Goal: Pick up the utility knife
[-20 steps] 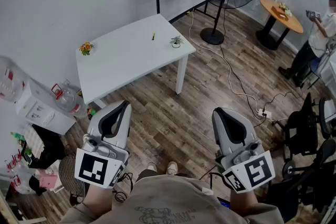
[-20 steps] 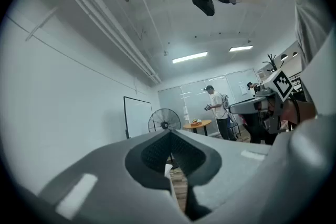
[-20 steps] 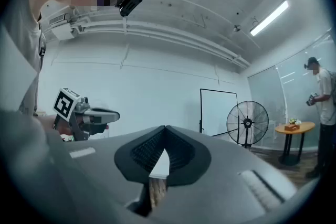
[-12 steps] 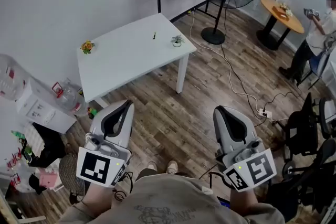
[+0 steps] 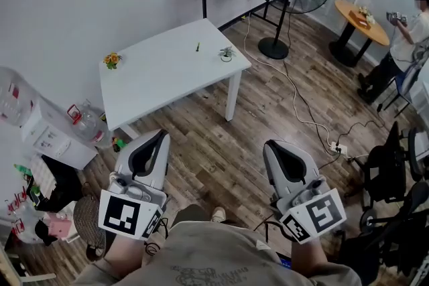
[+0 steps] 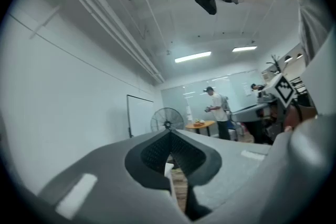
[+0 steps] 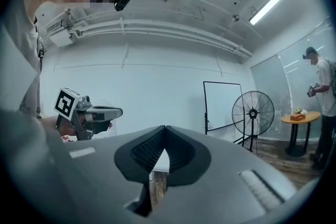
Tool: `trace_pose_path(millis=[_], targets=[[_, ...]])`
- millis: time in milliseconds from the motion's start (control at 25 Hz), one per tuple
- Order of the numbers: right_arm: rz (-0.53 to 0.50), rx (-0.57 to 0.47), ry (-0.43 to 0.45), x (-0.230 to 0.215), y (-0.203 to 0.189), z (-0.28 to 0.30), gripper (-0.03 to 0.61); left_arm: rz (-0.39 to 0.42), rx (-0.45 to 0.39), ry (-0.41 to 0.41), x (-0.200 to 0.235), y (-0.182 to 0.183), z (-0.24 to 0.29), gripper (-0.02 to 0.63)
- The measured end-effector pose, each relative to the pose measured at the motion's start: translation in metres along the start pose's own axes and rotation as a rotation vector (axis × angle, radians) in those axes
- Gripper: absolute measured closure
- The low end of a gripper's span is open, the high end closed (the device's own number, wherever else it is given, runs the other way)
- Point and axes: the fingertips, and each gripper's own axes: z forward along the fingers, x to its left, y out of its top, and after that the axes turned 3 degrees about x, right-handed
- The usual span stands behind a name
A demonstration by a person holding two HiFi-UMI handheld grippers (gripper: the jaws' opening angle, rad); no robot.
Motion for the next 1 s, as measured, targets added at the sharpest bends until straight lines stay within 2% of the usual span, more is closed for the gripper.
trace_pose_path(millis=[80, 120, 200, 680, 1000], targets=[[0.002, 0.012, -0.001, -0.003, -0.004, 0.000, 0.551, 0.003, -0.014, 0.071, 0.009, 0.003, -0.001, 0.590], [0.003, 0.019, -0.003, -0.004, -0.005, 0.000, 0.551, 0.008, -0.010, 0.081, 0.010, 0.003, -0.001, 0.481], [0.008, 0.026, -0.005, -0.005, -0.007, 0.000, 0.551, 0.011, 0.006, 0.077, 0.010, 0.001, 0.001, 0.426], [0.011, 0.071, -0.048, -0.040, -0.025, 0.037, 0.551, -0.030, 0.036, 0.048, 0.033, -0.022, 0.051, 0.417], [0.006, 0.099, -0.055, -0.088, -0.026, 0.115, 0.551, -0.058, 0.061, 0.042, 0.081, -0.040, 0.129, 0.417]])
